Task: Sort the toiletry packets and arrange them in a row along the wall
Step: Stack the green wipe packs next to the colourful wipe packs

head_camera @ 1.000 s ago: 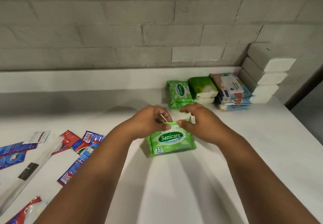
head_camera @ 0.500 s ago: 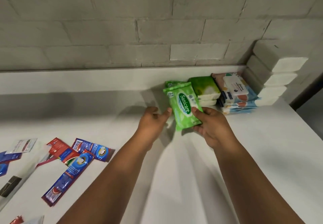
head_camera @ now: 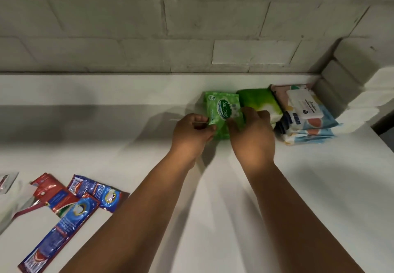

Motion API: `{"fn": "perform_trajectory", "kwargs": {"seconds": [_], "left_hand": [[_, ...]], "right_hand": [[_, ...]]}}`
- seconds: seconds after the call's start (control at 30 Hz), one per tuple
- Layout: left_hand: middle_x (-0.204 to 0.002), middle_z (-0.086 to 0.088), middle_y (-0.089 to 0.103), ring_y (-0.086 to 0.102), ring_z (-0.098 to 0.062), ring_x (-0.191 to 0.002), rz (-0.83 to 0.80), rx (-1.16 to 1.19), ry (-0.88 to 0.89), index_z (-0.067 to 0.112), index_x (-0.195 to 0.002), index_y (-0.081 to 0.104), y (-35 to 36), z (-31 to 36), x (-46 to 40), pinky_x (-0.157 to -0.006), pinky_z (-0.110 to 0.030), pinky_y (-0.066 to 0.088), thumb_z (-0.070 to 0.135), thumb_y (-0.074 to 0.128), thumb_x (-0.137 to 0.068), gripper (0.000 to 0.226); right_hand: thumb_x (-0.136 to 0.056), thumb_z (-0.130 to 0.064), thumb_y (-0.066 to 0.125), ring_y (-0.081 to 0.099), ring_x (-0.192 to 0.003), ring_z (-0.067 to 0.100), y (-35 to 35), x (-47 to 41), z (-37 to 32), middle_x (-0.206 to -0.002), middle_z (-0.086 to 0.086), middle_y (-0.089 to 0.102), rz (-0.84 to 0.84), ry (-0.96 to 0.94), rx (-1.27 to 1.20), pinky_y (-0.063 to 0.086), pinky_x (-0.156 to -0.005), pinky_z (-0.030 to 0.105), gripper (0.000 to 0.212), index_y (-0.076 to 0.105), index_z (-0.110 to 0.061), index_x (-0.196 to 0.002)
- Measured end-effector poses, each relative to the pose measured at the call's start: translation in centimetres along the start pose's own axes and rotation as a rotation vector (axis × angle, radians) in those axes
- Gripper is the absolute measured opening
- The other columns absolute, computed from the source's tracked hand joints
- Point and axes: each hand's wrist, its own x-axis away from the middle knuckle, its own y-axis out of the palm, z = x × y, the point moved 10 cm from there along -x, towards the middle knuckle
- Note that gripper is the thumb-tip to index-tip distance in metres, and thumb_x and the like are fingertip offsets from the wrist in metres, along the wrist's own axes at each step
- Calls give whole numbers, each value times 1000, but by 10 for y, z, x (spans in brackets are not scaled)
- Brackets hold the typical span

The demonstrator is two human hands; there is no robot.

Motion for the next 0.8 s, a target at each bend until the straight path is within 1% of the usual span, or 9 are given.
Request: {"fn": "perform_trajectory", "kwargs": {"seconds": [0.07, 0.17, 0.23, 0.37, 0.5, 0.6, 0.7, 0.77, 0.8], "left_hand": [[-89, -11, 68, 66, -20, -76, 27, 11, 9, 14, -87, 62, 0, -2, -1, -73, -33, 59, 4, 76, -77, 19], [-82, -6, 67, 66, -18, -72, 49, 37, 8, 16, -83, 64, 1, -6, -1, -75, -34, 58, 6, 75, -79, 15], [-78, -3, 70, 68, -19, -72, 61, 23, 13, 20, -78, 67, 1, -8, -2, -75, -37, 59, 11, 73, -82, 11], [-76, -3, 72, 67, -14, -68, 80, 23, 7, 18, -79, 71, 0, -10, -5, -75, -37, 60, 16, 73, -83, 6], [-77, -7, 72, 67, -16, -64, 71, -38, 17, 12, -86, 72, -1, -4, -8, -73, -39, 59, 18, 72, -83, 7], [-76, -4, 70, 66, -20, -70, 45, -167, 44, 20, -79, 69, -4, 6, -7, -76, -42, 57, 28, 70, -85, 10], [-77, -2, 65, 67, -28, -81, 26, -268, 34, 24, -76, 61, -14, 15, 3, -81, -43, 55, 37, 60, -89, 19], [-78, -8, 63, 65, -31, -79, 11, -280, 36, 17, -74, 58, -26, 21, 17, -77, -39, 53, 39, 57, -91, 28], [-82, -12, 64, 65, -32, -79, 11, -290, 45, 13, -78, 60, -35, 23, 26, -75, -38, 52, 40, 57, -91, 30]], "right_hand": [[-86, -30, 63, 55, -95, 38, 1, 0, -12, -108, 14, 59, 78, -152, 126, 45, -76, 39, 31, 66, -15, -112], [-84, -20, 62, 58, -95, 36, 18, -1, -24, -100, 9, 66, 24, -339, 75, 48, -80, 42, 16, 71, -16, -96], [-83, -12, 62, 59, -95, 35, 24, 0, -27, -99, 7, 68, 2, -382, 60, 49, -84, 42, 16, 72, -17, -95], [-82, -6, 63, 59, -94, 35, 23, -4, -28, -101, 7, 70, 16, -391, 65, 51, -78, 41, 22, 73, -15, -100], [-84, -10, 61, 57, -95, 34, 28, -9, -29, -101, 4, 69, -12, -391, 120, 47, -71, 37, 23, 72, -18, -102], [-86, -17, 59, 57, -95, 37, 26, -11, -33, -99, 5, 68, -21, -385, 170, 44, -69, 37, 19, 72, -17, -100], [-84, -25, 62, 55, -101, 38, 18, -3, -40, -106, 9, 67, -18, -369, 220, 45, -74, 39, 22, 71, -17, -103], [-84, -32, 62, 54, -104, 39, 14, 11, -50, -111, 9, 66, -35, -367, 200, 46, -78, 40, 27, 71, -19, -106], [-84, -35, 60, 54, -105, 38, 13, 22, -58, -112, 9, 66, -59, -377, 176, 47, -80, 41, 29, 71, -20, -106]]}}
